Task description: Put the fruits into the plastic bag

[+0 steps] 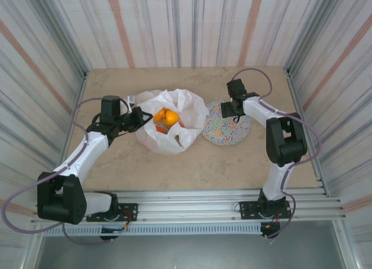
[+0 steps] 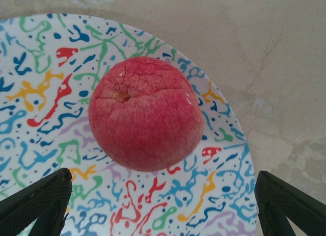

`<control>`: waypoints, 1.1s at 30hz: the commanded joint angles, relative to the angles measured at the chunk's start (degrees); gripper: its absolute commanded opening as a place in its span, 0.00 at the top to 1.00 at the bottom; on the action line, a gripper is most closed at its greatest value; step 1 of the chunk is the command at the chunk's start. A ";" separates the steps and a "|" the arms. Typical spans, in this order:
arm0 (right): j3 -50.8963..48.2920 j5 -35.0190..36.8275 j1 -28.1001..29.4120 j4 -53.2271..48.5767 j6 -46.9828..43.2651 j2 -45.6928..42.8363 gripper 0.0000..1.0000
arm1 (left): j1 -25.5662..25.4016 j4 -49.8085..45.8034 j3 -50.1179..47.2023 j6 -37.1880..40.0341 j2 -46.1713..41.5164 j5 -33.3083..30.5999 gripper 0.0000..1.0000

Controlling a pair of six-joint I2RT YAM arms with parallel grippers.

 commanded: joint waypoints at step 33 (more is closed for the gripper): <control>11.70 -4.75 -0.06 -7.59 -1.66 6.06 0.42 | 0.42 -0.04 1.24 0.22 -0.66 1.55 1.00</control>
